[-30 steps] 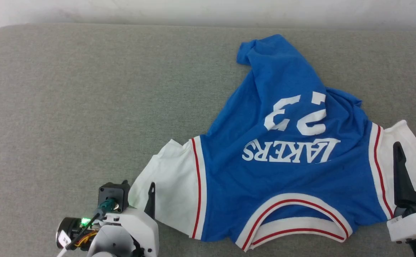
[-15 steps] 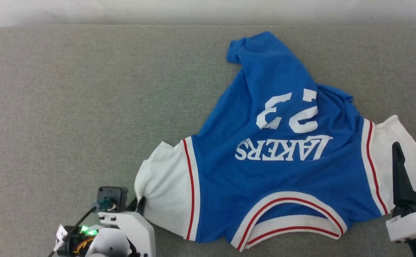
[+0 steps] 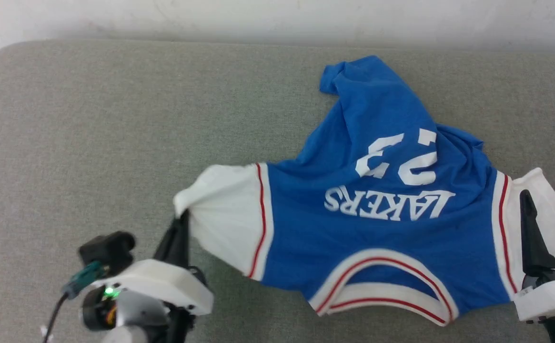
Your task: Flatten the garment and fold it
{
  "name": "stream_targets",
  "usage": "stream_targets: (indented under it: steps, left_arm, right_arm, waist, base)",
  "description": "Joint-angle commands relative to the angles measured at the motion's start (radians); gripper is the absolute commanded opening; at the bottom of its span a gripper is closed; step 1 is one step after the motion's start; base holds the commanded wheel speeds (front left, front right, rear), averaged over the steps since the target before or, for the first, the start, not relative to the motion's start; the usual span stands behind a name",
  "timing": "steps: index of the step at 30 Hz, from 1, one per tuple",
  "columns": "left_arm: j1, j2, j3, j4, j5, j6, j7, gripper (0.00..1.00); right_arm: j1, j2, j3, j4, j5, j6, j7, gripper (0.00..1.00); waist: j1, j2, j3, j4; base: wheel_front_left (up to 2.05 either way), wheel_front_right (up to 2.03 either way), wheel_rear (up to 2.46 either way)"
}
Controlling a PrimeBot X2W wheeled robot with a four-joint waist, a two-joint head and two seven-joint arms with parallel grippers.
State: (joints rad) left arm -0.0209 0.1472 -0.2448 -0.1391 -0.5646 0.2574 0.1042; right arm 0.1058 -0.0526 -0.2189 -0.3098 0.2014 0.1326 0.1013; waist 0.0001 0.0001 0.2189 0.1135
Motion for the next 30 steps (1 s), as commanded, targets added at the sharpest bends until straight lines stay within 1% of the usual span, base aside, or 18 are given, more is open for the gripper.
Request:
stream_targets:
  steps: [1, 6, 9, 11, 15, 19, 21, 24, 30]
  left_arm:
    - [0.030, 0.018, 0.031, -0.023, 0.004, 0.022, -0.013, 0.00]
    - [0.137, 0.041, 0.123, -0.121, 0.003, 0.097, -0.033, 0.00]
    - [0.169, 0.056, 0.169, -0.155, 0.007, 0.121, -0.051, 0.00]
    - [0.172, 0.057, 0.188, -0.170, 0.011, 0.134, -0.065, 0.00]
    - [0.160, 0.058, 0.186, -0.185, 0.019, 0.140, -0.069, 0.00]
    - [0.136, 0.053, 0.157, -0.188, 0.025, 0.135, -0.057, 0.00]
    - [0.124, 0.050, 0.146, -0.187, 0.027, 0.134, -0.053, 0.00]
    - [0.111, 0.051, 0.133, -0.185, 0.033, 0.132, -0.048, 0.00]
    - [0.090, 0.052, 0.109, -0.183, 0.040, 0.124, -0.038, 0.00]
  right_arm:
    - [-0.016, 0.002, -0.002, -0.006, -0.004, -0.002, 0.006, 1.00]
    - [-0.015, 0.002, -0.037, -0.004, -0.037, -0.002, 0.060, 1.00]
    - [-0.001, -0.037, -0.063, 0.007, -0.061, -0.002, 0.117, 1.00]
    - [0.017, -0.076, -0.067, 0.022, -0.066, -0.002, 0.169, 1.00]
    - [0.067, -0.141, -0.056, 0.048, -0.044, -0.002, 0.291, 1.00]
    - [0.092, -0.191, -0.037, 0.065, -0.015, -0.002, 0.339, 1.00]
    - [0.095, -0.205, -0.019, 0.084, -0.003, -0.002, 0.348, 1.00]
    - [0.081, -0.233, 0.015, 0.123, -0.003, -0.002, 0.327, 1.00]
    - [0.043, -0.251, 0.095, 0.247, 0.018, -0.002, 0.298, 1.00]
  waist:
    - [-0.0001, -0.0001, -0.002, 0.006]
    - [-0.0001, -0.0001, 0.014, 0.011]
    - [-0.0001, -0.0001, 0.027, 0.013]
    - [-0.0001, -0.0001, 0.035, 0.014]
    - [-0.0001, -0.0001, 0.048, 0.014]
    - [-0.0001, -0.0001, 0.060, 0.011]
    - [-0.0001, -0.0001, 0.065, 0.010]
    - [-0.0001, -0.0001, 0.072, 0.007]
    - [-0.0001, -0.0001, 0.081, 0.010]
  base:
    - [0.00, 0.00, 0.00]
    - [0.00, 0.00, 0.00]
    - [0.00, 0.00, 0.00]
    - [0.00, 0.00, 0.00]
    - [0.00, 0.00, 0.00]
    - [0.00, 0.00, 0.00]
    - [0.00, 0.00, 0.00]
    - [0.00, 0.00, 0.00]
    - [0.00, 0.00, 0.00]
